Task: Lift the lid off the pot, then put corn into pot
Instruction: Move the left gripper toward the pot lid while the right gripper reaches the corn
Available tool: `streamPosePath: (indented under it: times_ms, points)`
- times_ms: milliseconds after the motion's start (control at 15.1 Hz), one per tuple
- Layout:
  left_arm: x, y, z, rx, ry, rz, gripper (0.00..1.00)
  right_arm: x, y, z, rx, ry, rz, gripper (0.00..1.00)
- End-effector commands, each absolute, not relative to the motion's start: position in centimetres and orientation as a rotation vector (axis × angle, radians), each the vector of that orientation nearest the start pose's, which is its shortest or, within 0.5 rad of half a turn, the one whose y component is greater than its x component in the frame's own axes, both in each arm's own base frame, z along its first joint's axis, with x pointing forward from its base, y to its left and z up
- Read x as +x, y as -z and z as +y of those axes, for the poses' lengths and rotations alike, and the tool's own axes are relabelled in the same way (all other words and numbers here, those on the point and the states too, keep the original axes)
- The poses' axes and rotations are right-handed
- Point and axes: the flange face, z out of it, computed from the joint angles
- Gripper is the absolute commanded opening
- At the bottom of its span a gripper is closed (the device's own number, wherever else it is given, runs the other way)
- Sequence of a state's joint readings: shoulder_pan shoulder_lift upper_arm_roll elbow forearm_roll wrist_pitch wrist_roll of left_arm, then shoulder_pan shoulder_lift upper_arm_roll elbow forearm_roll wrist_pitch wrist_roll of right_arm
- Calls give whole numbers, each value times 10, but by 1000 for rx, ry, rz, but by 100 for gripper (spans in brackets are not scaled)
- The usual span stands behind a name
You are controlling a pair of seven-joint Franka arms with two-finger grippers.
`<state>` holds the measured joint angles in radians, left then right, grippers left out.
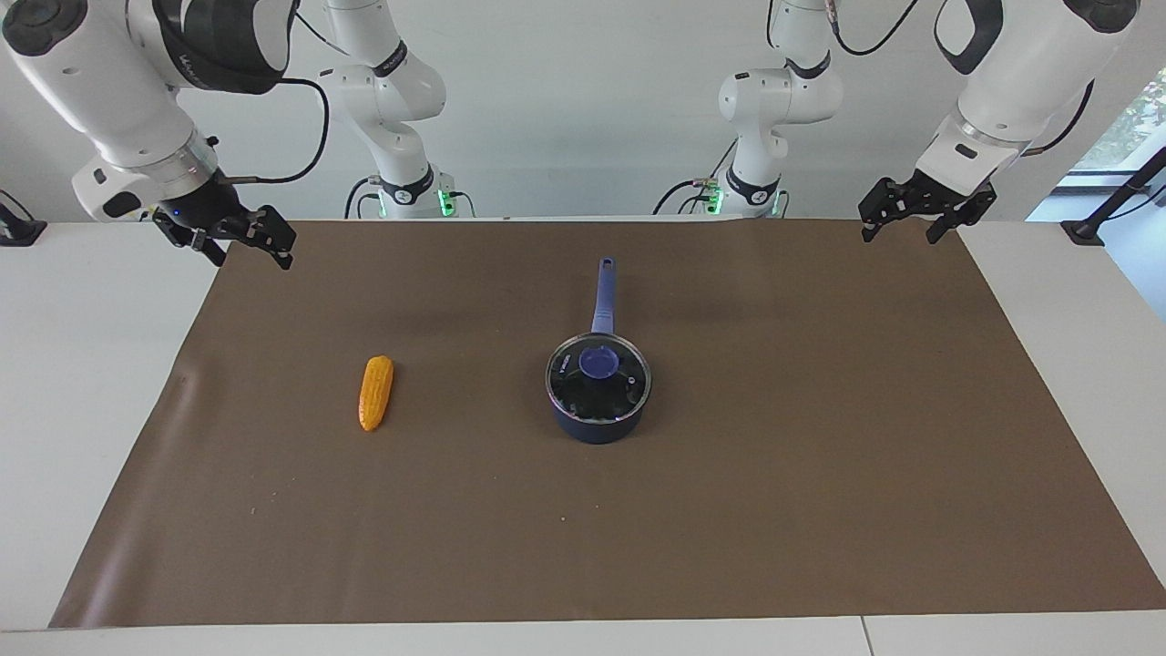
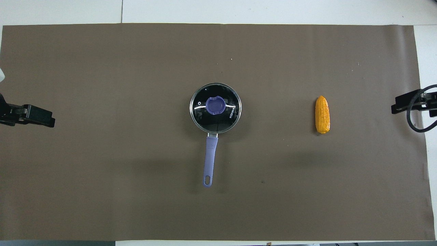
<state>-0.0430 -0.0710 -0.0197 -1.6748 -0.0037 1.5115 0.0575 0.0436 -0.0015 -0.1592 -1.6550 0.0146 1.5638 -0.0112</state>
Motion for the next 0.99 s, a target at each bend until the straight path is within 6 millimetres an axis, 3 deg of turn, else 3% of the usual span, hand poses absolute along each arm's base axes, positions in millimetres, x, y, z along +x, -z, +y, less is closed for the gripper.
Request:
streamPosePath:
  times_ms: [0, 463, 728, 926]
  points:
    - [518, -614, -30, -3125, -139, 167, 100, 544, -589, -54, -3138, -152, 104, 100]
    - [517, -616, -31, -3122, -137, 170, 100, 549, -583, -52, -3116, -111, 135, 100]
    - [513, -614, -38, -3119, -156, 188, 100, 554, -535, -23, -3114, -12, 127, 100]
    - [512, -610, -60, -3115, -124, 220, 100, 573, -474, -3, -3088, -10, 122, 100]
